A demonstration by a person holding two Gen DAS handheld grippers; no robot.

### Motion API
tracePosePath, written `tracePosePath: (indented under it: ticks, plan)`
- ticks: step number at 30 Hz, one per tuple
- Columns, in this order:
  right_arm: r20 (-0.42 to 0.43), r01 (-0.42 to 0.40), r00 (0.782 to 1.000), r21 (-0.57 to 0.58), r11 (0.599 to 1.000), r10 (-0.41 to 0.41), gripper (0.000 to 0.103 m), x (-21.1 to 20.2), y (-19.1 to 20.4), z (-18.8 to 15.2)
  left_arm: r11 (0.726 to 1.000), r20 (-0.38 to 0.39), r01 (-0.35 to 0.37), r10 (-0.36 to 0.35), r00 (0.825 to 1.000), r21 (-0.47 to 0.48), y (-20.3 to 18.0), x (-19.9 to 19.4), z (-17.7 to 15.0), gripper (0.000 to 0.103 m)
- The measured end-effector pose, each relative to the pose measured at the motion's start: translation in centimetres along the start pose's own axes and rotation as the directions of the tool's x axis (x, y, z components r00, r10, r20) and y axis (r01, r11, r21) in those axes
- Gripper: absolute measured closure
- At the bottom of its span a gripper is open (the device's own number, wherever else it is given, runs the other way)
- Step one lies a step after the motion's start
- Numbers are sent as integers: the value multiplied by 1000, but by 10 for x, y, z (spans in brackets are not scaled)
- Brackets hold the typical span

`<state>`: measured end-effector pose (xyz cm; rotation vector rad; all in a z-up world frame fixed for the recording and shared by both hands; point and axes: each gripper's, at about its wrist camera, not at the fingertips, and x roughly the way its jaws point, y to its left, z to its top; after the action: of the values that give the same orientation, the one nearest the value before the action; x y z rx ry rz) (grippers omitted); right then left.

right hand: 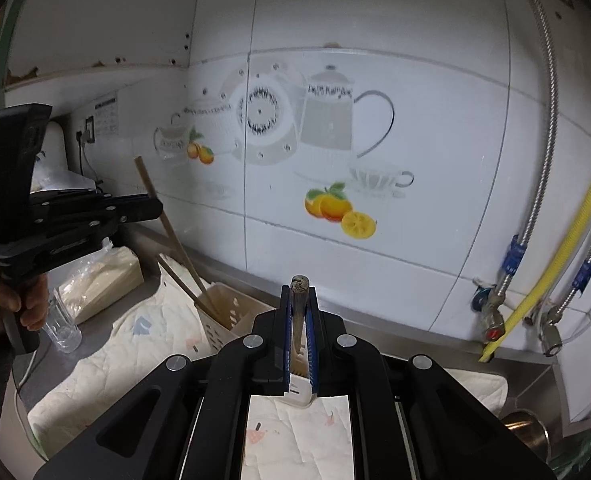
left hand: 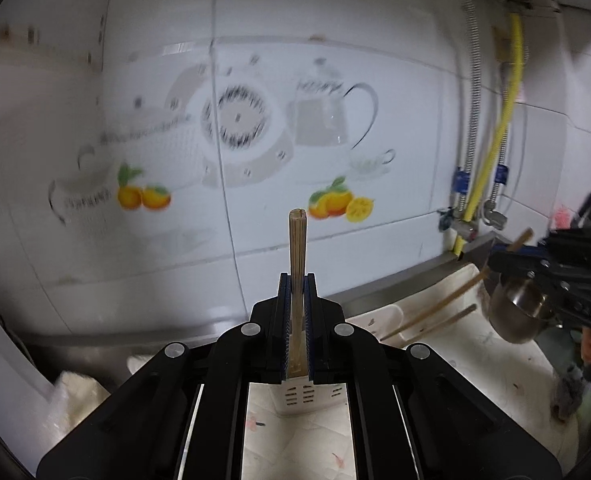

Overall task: Organize utensils
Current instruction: 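Carry the left gripper's chopstick into the white holder while the right gripper inserts its chopstick, then open both grippers to drop the chopsticks into the holder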

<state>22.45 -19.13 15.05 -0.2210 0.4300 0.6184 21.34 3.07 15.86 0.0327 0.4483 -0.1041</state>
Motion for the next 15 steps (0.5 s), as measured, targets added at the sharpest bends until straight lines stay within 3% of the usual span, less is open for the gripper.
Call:
tracePosePath:
  ticks: [7,15]
  plan:
    - [-62,-1,998,7,1000,2,97,26,-2,-12,996,-88,39,-46,995,-76,14,34,-24,98]
    - [-103,-4,995,11,1000,5,97,45,1,-21,993,-122,42,-55,991,-113,20,45,-34,96]
